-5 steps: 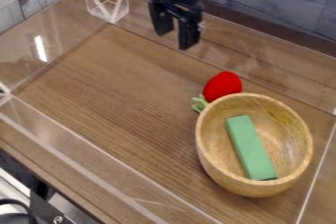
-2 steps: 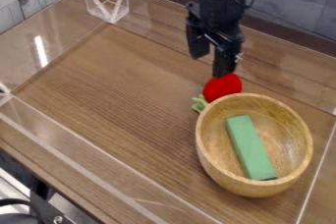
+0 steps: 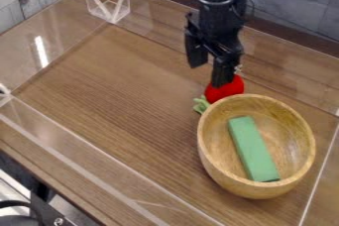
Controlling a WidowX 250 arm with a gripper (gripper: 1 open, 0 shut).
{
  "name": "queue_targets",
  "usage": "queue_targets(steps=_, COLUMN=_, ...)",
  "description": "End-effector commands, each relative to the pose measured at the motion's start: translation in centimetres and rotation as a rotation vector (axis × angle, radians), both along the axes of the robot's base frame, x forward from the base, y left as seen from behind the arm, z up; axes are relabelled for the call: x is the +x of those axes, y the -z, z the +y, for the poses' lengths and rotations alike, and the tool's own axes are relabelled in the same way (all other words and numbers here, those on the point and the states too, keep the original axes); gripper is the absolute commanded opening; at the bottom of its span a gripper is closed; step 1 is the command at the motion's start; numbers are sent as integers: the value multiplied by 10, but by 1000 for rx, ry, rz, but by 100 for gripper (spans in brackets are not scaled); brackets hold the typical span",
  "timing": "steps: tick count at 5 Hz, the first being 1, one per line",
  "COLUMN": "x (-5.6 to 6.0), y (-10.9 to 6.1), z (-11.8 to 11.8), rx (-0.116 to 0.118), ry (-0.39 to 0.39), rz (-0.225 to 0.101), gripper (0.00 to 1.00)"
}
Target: Move the red fruit to the right
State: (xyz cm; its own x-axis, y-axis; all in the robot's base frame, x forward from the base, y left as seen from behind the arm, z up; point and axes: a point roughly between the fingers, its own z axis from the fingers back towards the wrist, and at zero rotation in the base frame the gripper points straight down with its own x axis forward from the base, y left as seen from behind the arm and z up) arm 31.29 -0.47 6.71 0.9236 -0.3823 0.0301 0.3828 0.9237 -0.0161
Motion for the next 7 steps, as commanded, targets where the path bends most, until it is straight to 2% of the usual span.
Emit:
queue_targets(steps=1, x=5, y=-11, z=-6, rx=20, ry=-45, rz=-73, gripper=100)
queue_targets(steps=4, x=24, y=-4, z=3, rx=33, ry=30, rz=-61, gripper=100)
queue_targets(steps=6, x=25, y=-10, z=-24, rx=36, ry=9, rz=-49, gripper=100)
queue_targets(steps=7, x=23, y=-5, z=-15, rx=43, ry=9, rz=-46, gripper=100)
